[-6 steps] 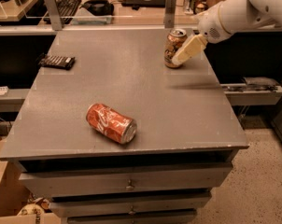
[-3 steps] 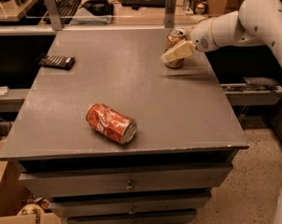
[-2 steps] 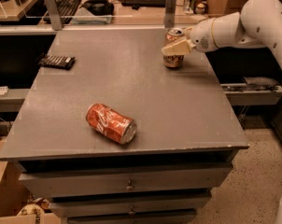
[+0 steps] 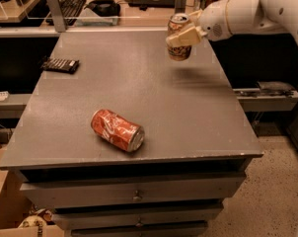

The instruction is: Move orange can near coke can

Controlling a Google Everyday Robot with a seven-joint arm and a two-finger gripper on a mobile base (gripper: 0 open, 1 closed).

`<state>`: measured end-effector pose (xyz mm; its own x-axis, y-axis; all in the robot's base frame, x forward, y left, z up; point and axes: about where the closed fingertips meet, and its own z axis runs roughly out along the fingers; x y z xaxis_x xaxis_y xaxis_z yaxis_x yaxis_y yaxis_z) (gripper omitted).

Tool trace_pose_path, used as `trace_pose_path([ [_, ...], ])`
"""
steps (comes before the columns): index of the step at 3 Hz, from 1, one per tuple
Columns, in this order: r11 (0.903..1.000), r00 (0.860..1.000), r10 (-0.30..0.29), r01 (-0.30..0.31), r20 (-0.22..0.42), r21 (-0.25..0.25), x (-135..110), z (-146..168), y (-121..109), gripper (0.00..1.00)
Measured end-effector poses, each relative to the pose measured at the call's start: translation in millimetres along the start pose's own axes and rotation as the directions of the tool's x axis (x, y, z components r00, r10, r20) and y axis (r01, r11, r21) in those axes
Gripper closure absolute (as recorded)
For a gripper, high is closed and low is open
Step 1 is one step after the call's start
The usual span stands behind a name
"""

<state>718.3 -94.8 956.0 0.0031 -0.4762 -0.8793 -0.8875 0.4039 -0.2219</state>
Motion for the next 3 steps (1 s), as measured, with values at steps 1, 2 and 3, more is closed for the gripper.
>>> trace_pose_path([
  [1, 0.9999, 1.0, 0.002, -0.002, -0.002, -0.01, 1, 2, 2, 1.0],
  [2, 0.9999, 1.0, 0.003, -0.003, -0.002, -0.01, 1, 3, 2, 1.0],
  [3, 0.9985, 1.0, -0.004, 0.005, 0.028, -0.054, -1, 17, 15, 1.0],
])
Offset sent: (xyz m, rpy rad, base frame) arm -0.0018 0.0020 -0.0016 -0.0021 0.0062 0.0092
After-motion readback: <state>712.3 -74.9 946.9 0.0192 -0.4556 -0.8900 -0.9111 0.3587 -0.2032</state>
